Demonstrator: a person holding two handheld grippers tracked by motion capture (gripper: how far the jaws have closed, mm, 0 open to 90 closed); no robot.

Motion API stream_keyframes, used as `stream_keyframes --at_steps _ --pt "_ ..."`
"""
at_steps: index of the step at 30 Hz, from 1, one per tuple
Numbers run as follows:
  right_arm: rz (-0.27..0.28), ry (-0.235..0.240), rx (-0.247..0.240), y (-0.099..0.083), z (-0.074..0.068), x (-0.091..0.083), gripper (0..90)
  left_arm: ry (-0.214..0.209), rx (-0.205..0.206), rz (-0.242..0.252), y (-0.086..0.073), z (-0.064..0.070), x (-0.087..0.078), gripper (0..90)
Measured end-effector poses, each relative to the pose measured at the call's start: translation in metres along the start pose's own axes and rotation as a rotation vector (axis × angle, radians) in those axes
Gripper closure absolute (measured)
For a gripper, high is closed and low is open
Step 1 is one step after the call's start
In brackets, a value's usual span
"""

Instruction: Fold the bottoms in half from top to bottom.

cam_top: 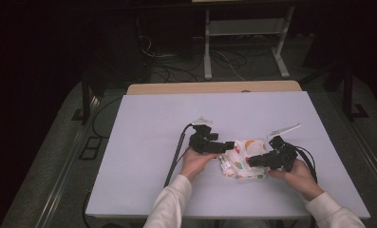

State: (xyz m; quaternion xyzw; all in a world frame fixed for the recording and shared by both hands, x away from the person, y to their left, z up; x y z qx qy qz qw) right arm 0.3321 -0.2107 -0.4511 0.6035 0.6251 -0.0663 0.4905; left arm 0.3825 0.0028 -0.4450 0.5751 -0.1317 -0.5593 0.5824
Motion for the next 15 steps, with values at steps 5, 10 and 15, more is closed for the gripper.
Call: stream_keyframes --at_steps 5,10,15 --pt "0.028 -0.011 -0.053 0.007 -0.001 -0.008 62.6 -0.012 -0.008 0.001 0.003 -0.001 0.0 15.7" --pt "0.068 -0.051 -0.075 0.017 0.0 -0.017 48.0 -0.021 -0.005 -0.01 0.007 -0.002 -0.001 15.0" --pt "0.099 -0.071 -0.072 0.027 0.004 -0.023 33.1 -0.029 0.012 -0.021 0.012 -0.003 -0.001 14.4"
Point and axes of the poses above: each handheld gripper's, and its own axes: x roughly forward along the jaws, y roughly out of its top, z roughly to its right, the point moved 4 cm from there along x, roughly forward along the jaws, and after that the axes turned 9 degrees about x, right-handed, at the moved point
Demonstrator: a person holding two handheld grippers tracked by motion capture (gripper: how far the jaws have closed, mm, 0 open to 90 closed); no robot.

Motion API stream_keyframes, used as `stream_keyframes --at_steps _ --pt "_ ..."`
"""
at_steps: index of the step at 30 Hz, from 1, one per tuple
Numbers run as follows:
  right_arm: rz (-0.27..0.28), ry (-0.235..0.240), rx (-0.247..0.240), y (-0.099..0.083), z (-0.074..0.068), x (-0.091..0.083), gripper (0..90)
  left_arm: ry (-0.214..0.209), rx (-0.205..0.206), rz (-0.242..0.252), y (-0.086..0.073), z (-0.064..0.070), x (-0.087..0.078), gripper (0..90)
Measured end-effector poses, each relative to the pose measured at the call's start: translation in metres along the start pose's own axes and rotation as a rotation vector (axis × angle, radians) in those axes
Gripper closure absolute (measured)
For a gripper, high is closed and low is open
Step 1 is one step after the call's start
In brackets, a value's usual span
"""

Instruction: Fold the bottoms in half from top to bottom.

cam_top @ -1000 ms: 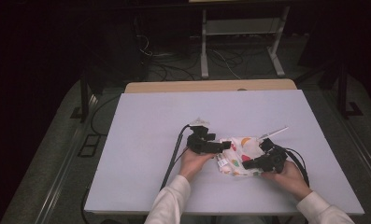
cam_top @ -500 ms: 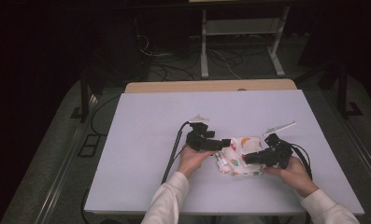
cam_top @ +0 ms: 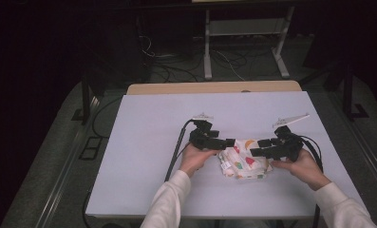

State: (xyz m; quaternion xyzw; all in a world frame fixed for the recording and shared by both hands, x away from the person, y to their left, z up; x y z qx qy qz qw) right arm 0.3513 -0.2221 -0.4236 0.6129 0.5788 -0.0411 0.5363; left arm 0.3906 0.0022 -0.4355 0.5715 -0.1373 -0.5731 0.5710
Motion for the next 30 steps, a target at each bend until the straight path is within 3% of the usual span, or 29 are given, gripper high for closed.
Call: stream_keyframes --at_steps 4,11,19,30 --pt "0.02 0.0 0.0 0.008 0.007 -0.004 17.7 0.005 0.003 -0.004 0.003 -0.002 -0.001 13.7" --pt "0.016 -0.012 0.02 0.015 0.022 -0.006 3.5 -0.023 -0.021 0.003 0.008 -0.006 -0.001 10.6" --pt "0.021 0.007 0.052 0.015 0.045 -0.002 0.0 -0.019 -0.008 -0.038 0.008 -0.011 0.007 4.9" --pt "0.045 0.009 0.104 0.017 0.07 0.009 0.0 -0.013 -0.015 -0.065 0.001 -0.019 0.019 4.6"
Point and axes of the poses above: each handheld gripper's, and its own axes: x roughly forward along the jaws, y roughly out of its top, z roughly to its right, the point moved 4 cm from there along x, roughly forward along the jaws, and after that the axes turned 9 degrees about x, right-handed, at the moved point
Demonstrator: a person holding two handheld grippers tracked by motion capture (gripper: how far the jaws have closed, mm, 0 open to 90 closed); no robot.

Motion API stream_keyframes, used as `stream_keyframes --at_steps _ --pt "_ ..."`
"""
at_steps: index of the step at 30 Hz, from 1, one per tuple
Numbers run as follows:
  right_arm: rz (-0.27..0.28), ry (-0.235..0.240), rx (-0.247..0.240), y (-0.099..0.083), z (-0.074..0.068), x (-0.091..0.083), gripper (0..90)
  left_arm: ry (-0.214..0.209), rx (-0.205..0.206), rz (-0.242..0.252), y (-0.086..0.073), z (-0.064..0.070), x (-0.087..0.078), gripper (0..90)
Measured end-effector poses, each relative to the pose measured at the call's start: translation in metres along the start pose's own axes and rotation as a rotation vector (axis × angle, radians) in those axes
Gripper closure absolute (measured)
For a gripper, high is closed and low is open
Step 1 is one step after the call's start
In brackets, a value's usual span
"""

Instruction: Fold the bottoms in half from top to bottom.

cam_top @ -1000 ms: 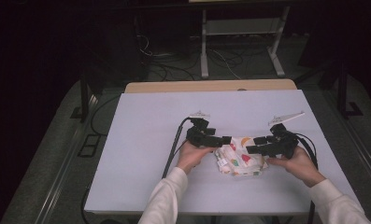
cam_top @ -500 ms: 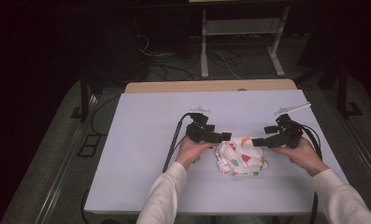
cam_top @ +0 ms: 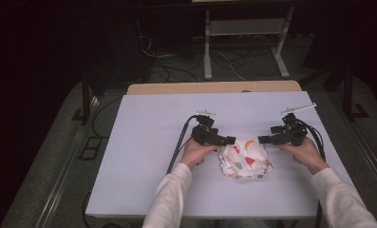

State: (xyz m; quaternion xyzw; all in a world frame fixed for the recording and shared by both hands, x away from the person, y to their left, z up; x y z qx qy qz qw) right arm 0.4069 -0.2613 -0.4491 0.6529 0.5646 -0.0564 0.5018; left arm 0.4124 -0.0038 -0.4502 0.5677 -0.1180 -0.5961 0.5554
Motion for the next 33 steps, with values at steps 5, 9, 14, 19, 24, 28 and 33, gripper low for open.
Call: stream_keyframes --at_steps 5,9,14,19,24,28,33 --pt "0.007 -0.012 0.022 0.001 0.009 0.006 0.1 0.002 -0.007 -0.005 -0.003 -0.006 0.003 4.6" --pt "0.001 -0.017 0.03 -0.001 0.014 0.01 0.5 0.002 -0.007 -0.022 -0.006 -0.01 0.005 4.6" --pt "0.007 -0.007 0.037 0.0 0.018 0.012 2.6 -0.002 -0.007 -0.033 -0.009 -0.012 0.009 4.6" --pt "0.004 -0.001 0.039 -0.001 0.019 0.014 4.5 -0.018 -0.005 -0.052 -0.012 -0.012 0.014 4.7" --pt "-0.007 -0.008 0.029 -0.003 0.021 0.017 6.2 -0.024 -0.007 -0.065 -0.015 -0.014 0.017 5.6" --pt "-0.025 -0.011 0.018 -0.003 0.02 0.02 9.4 -0.034 -0.009 -0.067 -0.016 -0.014 0.017 8.6" --pt "-0.046 0.009 0.014 -0.005 0.019 0.023 15.6 -0.063 -0.011 -0.059 -0.016 -0.014 0.018 19.7"
Point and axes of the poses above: each handheld gripper's, and its own axes: x roughly forward along the jaws, y roughly out of its top, z roughly to its right, the point moved 4 cm from there along x, roughly forward along the jaws, and after that the axes turned 9 degrees about x, right-handed, at the moved point
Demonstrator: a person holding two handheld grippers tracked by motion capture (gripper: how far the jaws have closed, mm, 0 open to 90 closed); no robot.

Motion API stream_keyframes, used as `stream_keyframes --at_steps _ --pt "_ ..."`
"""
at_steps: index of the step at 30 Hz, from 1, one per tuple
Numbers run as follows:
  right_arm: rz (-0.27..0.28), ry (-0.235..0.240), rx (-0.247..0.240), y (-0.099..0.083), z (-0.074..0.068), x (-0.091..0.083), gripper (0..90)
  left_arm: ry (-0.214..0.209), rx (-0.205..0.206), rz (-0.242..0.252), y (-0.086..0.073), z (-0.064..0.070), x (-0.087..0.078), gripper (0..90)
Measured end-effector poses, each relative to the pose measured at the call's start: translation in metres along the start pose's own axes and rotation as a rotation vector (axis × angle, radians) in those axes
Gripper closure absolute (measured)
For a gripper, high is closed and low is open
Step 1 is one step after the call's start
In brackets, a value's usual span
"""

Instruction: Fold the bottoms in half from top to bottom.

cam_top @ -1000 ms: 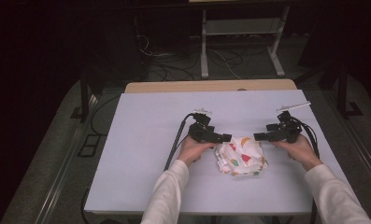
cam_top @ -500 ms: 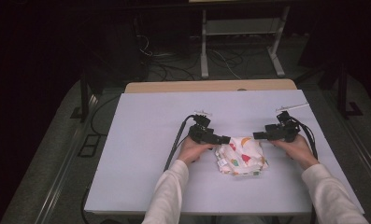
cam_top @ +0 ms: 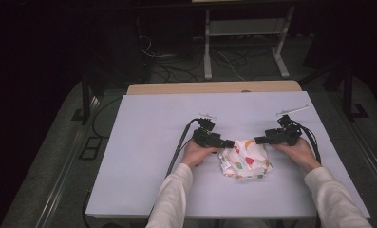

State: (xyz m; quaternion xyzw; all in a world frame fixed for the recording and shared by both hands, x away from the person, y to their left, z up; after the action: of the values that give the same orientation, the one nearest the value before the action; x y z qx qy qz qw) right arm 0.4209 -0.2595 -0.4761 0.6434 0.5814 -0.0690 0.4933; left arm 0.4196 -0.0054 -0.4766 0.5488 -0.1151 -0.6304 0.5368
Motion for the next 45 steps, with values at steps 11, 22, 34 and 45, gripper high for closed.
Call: stream_keyframes --at_steps 11,22,34,45 --pt "0.003 0.029 -0.01 0.002 0.001 0.008 40.6 -0.007 -0.005 -0.003 -0.002 -0.005 -0.002 46.4" --pt "-0.006 0.073 -0.018 -0.001 0.003 0.006 76.0 -0.032 0.006 -0.016 -0.004 -0.006 -0.001 72.7" --pt "0.049 0.068 0.02 0.004 0.002 -0.003 87.1 0.016 0.057 -0.029 -0.004 -0.004 -0.009 81.8" --pt "0.061 0.064 0.034 0.007 -0.005 -0.003 87.0 0.022 0.075 -0.011 -0.001 -0.001 -0.023 82.0"
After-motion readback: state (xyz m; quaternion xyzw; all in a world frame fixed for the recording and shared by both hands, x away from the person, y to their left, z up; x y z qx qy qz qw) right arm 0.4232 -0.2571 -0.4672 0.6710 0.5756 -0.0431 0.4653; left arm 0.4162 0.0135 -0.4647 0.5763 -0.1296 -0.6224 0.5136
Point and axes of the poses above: each handheld gripper's, and its own axes: x roughly forward along the jaws, y roughly out of its top, z roughly to its right, the point moved 4 cm from there along x, roughly forward along the jaws, and after that the axes turned 9 degrees about x, right-handed, at the moved point
